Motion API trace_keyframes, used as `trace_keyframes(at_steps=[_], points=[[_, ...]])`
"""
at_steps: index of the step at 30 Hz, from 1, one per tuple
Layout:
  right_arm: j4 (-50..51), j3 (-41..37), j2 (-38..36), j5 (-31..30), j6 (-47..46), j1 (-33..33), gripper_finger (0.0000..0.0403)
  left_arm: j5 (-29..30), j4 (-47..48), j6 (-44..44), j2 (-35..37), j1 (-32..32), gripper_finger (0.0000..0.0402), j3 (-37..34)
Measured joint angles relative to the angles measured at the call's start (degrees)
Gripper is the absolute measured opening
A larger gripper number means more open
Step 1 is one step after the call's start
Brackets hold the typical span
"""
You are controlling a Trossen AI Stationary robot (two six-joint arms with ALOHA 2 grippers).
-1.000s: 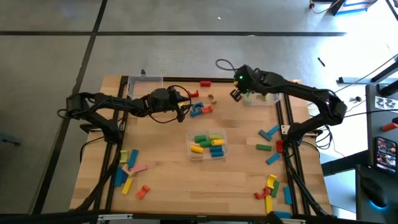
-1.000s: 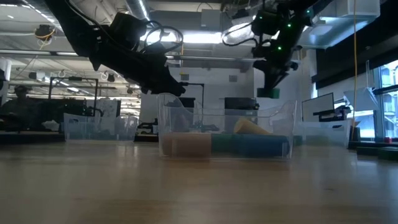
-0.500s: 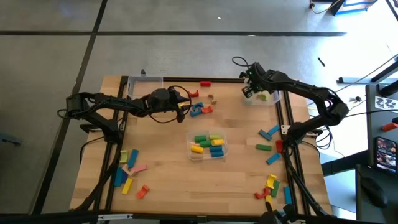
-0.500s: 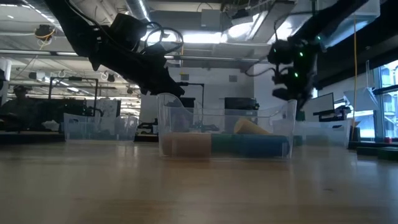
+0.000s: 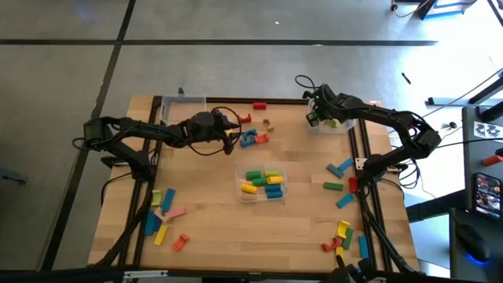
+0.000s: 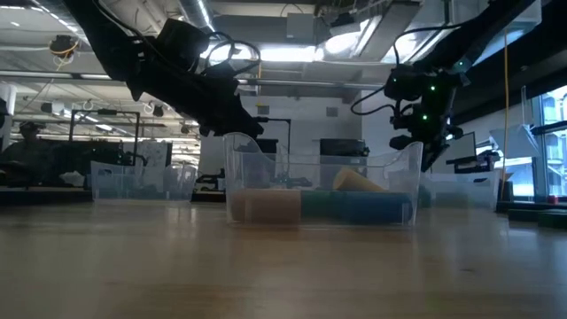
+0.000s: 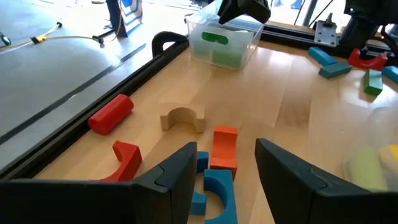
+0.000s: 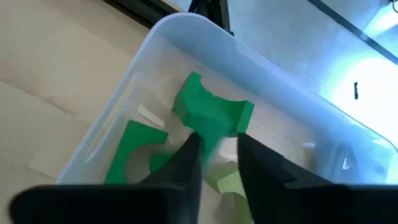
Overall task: Sort blocks by size
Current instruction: Put the green arch block into the top right transparent bin, then put the blue arch block into the top right transparent bin
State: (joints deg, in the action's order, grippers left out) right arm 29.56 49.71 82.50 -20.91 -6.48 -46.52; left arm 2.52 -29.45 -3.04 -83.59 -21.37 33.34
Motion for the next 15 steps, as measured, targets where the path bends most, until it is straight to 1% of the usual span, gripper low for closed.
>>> trace_keyframes(at_steps=[4, 7, 11, 15], points=[[0.11, 0.00, 0.02, -0.04, 1.64, 0.03, 0.0159, 0.00, 0.00, -1.36, 0.00, 0.00, 0.0159, 0.00], [0.31, -0.04, -0.84, 0.05, 2.67, 0.07, 0.0183, 0.00, 0.07, -1.39, 0.00, 0.00, 0.0159, 0.11], [-0.29, -0.04, -5.37, 0.50, 3.73, 1.76, 0.0198, 0.00, 0.57, -0.76, 0.00, 0.07, 0.0159, 1.18], [-3.46, 0.00, -12.21, 0.66, 5.41, 4.88, 0.0199, 0.00, 2.25, 1.20, 0.00, 0.93, 0.0159, 3.82]])
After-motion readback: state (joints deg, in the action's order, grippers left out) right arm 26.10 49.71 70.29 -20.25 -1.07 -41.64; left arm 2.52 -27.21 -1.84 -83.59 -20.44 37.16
